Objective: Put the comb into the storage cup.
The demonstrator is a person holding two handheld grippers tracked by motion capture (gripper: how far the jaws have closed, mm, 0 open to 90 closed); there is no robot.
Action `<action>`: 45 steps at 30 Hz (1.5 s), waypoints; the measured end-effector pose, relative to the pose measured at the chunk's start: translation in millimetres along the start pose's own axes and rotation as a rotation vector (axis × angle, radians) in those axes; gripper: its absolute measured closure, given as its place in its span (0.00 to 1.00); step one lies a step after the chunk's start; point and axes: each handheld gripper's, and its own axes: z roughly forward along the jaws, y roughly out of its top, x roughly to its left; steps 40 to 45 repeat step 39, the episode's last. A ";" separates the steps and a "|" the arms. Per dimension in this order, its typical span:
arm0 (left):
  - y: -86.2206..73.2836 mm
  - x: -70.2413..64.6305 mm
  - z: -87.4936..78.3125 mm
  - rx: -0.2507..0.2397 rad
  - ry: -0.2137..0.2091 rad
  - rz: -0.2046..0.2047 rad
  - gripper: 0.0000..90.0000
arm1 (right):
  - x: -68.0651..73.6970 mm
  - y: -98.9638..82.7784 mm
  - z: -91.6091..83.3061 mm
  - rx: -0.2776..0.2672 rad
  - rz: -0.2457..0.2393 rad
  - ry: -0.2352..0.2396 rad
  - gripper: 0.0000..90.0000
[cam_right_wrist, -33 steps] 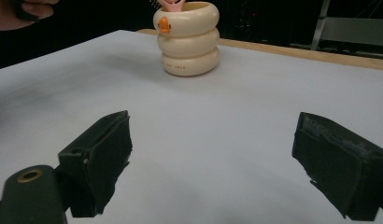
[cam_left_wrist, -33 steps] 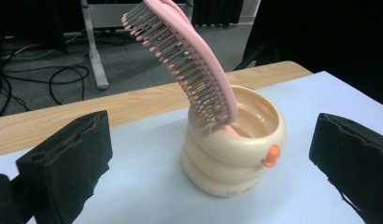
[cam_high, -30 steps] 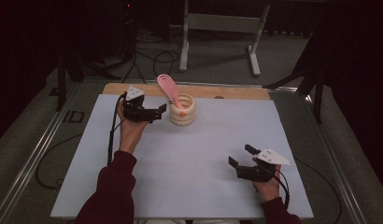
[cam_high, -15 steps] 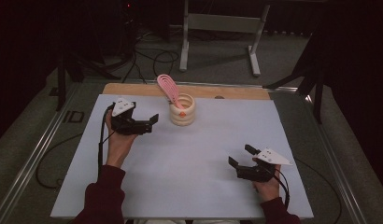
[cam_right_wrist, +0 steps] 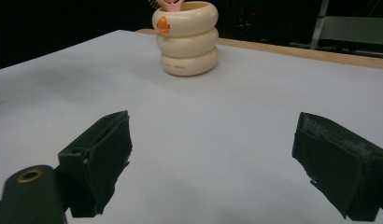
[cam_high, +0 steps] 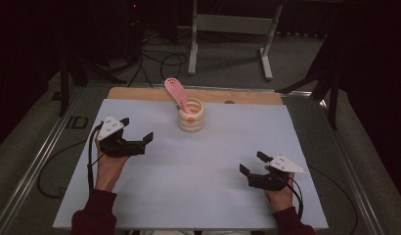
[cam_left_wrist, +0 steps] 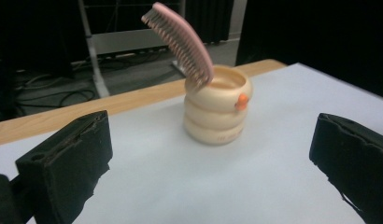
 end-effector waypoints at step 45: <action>-77.4 3.0 -60.8 -0.076 0.064 -0.057 0.00 | -4.0 7.5 -25.2 -0.007 -0.045 -0.032 0.10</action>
